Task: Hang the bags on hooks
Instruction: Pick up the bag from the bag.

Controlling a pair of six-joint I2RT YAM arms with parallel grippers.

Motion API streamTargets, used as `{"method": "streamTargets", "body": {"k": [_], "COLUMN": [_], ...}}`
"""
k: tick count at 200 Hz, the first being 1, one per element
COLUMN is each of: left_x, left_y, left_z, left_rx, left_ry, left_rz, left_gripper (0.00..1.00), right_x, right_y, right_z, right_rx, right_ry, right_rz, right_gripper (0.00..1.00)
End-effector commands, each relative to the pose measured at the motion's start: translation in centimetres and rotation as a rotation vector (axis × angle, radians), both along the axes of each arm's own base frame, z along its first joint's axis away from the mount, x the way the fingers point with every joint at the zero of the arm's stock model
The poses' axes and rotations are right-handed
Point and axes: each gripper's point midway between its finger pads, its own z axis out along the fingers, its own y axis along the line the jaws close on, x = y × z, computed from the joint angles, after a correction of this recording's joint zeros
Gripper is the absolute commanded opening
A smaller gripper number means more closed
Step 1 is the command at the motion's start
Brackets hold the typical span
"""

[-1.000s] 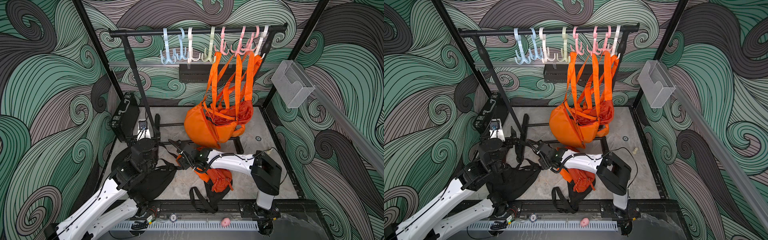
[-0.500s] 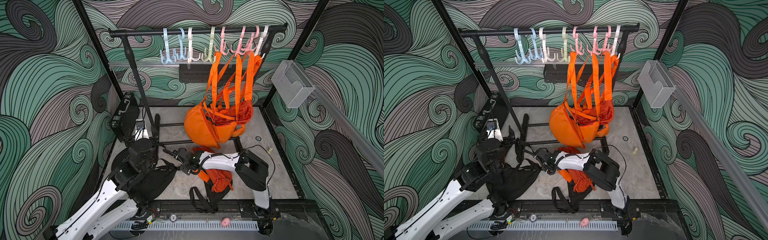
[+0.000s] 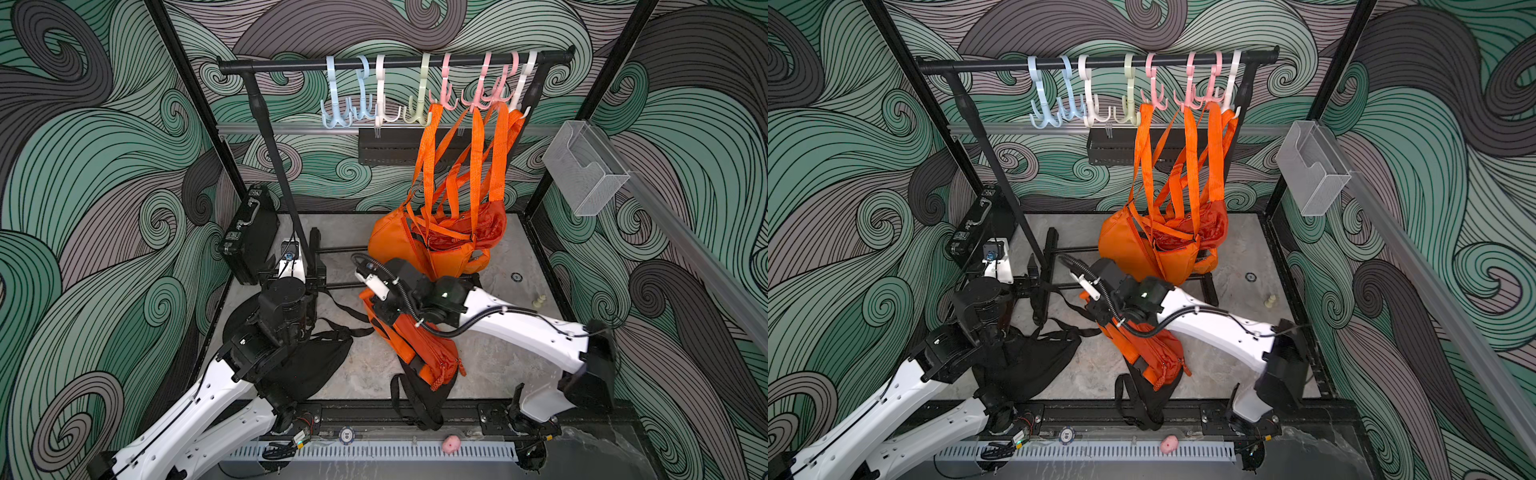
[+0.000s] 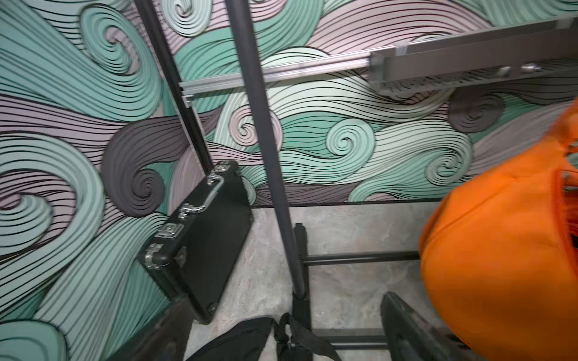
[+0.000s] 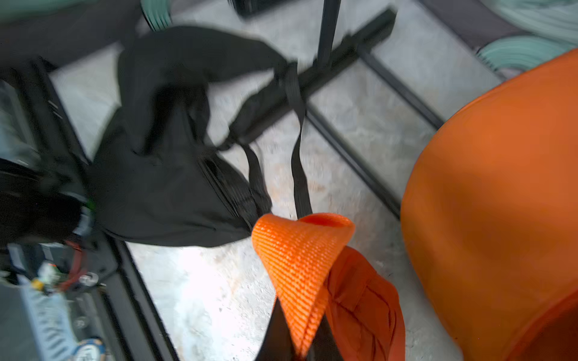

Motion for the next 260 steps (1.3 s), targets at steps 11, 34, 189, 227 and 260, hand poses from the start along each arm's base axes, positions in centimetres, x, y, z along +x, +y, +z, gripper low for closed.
{"method": "streamTargets", "body": {"k": [11,34,189,227,260], "left_x": [-1.5,-3.6,-1.9,-0.9,-1.2], "left_y": [-6.6,-9.6,-17.2,-17.2,-17.7], "left_z": [0.2,1.7,-1.3,-1.5,0.0], "left_rx": [-0.071,-0.155,-0.179,-0.169,-0.166], "left_ry": [0.002,-0.040,0.179,0.174,0.141], "left_rz": [-0.420,-0.625,-0.714,-0.673,-0.716], "left_gripper": [0.94,0.94,0.80,0.51,0.30], "right_x": [-1.7,-1.8,-4.6,-5.7,-5.4], "right_y": [-2.2,-3.7,-8.2,-9.3,-9.9], "right_z": [5.6,8.7,19.6,20.1,18.7], "right_rx": [0.095,0.151,0.323,0.358,0.342], "right_ry": [-0.009,-0.036,-0.160,-0.153,-0.135], "right_rz": [0.083,0.068,0.053,0.060,0.018], "right_gripper": [0.00,0.00,0.00,0.00,0.00]}}
